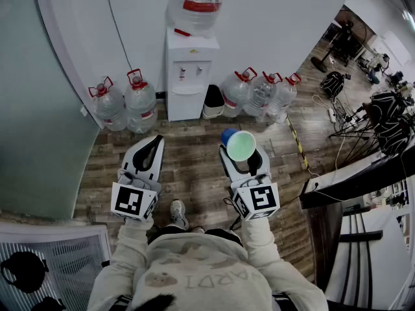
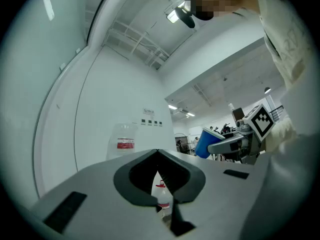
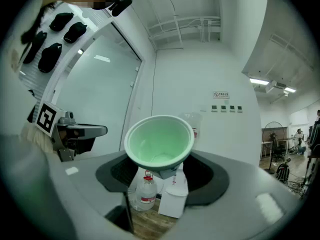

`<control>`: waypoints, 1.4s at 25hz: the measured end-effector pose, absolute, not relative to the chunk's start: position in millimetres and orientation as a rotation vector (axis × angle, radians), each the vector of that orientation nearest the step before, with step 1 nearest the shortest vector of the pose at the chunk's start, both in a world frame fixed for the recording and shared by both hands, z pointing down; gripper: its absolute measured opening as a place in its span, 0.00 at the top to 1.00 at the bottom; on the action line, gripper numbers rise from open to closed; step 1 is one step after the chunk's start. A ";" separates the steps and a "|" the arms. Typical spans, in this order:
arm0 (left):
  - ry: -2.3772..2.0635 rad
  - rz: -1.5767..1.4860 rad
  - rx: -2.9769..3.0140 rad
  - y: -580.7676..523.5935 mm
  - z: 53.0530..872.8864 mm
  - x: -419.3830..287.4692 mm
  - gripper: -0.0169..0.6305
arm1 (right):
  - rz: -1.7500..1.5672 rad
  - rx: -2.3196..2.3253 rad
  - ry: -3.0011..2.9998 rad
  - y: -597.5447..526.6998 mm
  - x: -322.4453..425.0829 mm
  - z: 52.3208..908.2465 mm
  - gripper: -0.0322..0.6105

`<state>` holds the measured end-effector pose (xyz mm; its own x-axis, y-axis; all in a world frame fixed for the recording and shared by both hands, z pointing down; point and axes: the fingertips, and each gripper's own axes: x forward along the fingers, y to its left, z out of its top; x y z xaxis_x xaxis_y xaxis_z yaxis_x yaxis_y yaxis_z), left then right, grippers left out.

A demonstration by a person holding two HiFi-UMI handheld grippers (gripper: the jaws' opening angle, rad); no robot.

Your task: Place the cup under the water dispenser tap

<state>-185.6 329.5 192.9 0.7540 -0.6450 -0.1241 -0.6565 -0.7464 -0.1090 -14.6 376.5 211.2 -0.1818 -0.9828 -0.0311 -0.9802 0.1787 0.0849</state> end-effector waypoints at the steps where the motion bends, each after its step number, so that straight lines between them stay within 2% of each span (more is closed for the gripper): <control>1: 1.045 0.116 -2.804 329.0 193.3 -184.5 0.97 | -0.134 1.989 -2.388 376.2 -14.0 211.7 0.51; 14: 1.018 0.079 -2.810 295.9 195.4 -156.9 0.97 | -0.106 2.022 -2.386 342.7 10.9 217.1 0.51; 35: 0.948 0.081 -2.830 167.5 204.0 -126.7 0.97 | -0.118 2.072 -2.325 218.3 39.4 228.8 0.51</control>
<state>-126.7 167.5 204.0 0.7980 -0.5942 -0.1006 -0.6027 -0.7874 -0.1298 39.4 218.3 228.8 -0.1157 -0.9928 -0.0319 -0.9909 0.1131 0.0733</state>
